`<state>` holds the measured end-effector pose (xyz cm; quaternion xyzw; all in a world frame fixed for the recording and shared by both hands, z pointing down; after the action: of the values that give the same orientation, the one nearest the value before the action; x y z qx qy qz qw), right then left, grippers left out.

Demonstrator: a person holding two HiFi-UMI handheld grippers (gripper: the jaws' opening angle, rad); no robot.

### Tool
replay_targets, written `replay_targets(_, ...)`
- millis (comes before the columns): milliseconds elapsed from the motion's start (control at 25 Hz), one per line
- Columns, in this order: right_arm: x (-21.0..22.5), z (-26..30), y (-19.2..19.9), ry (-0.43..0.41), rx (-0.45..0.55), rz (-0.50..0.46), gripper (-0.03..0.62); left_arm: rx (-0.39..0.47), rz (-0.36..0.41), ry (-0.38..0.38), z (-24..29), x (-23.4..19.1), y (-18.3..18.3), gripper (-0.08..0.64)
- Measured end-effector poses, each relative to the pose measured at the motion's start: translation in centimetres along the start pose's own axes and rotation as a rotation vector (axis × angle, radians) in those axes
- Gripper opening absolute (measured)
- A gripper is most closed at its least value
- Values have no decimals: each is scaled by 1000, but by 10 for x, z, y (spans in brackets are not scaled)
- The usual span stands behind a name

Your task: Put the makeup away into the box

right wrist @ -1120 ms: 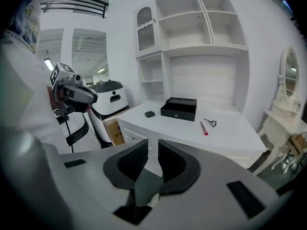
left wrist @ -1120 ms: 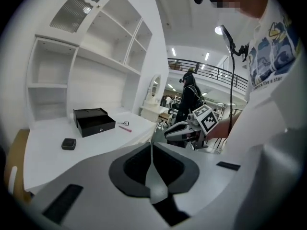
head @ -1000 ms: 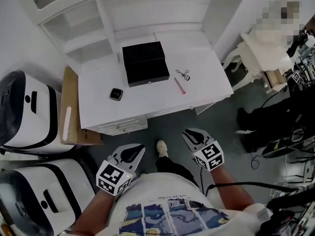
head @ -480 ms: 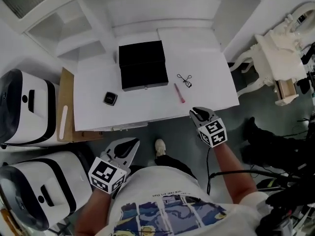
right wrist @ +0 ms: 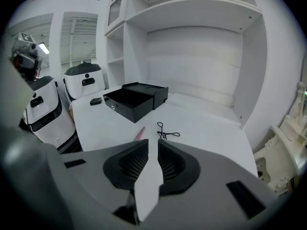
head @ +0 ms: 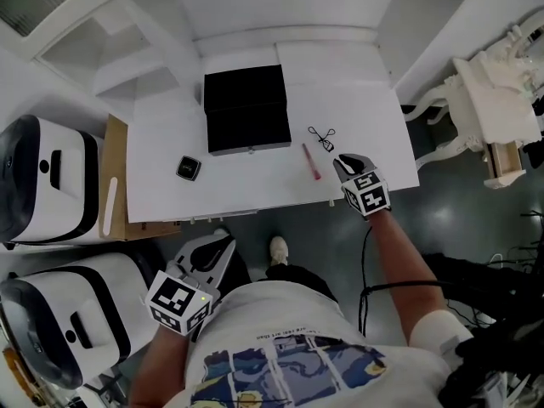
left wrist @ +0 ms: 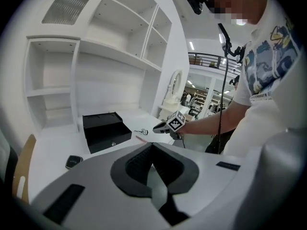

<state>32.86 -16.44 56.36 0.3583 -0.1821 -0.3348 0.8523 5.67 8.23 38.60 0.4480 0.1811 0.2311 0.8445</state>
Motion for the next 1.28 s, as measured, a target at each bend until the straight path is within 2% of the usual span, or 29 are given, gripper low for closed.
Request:
replay_targets(360,17,38,-2,31,-61,-35,78,-2,-4,-3,-3,-10,-1,14)
replay_targets(720,26,63,-9,6,-109,-76,78,-18,-6,-6,3,-24,-6,14)
replay_targets(960,27,69,-6,18,-124,-56,41,-23,-9,-10,6,-36,-8,14)
replay_targets(1280,24,59,-9,34,-102,-42,31,-10,3,18,13,-49,-12,14)
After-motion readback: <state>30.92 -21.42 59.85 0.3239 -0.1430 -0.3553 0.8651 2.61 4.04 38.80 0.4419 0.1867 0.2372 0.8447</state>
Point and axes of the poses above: the fingertips, and each gripper's own axes: z forward along the fingers, x to its right, y out of its underside, the point moved 7 cm from there along -z, backward along the fingers, and after that the axes turned 8 degrees about z, right-handed, at the moved point
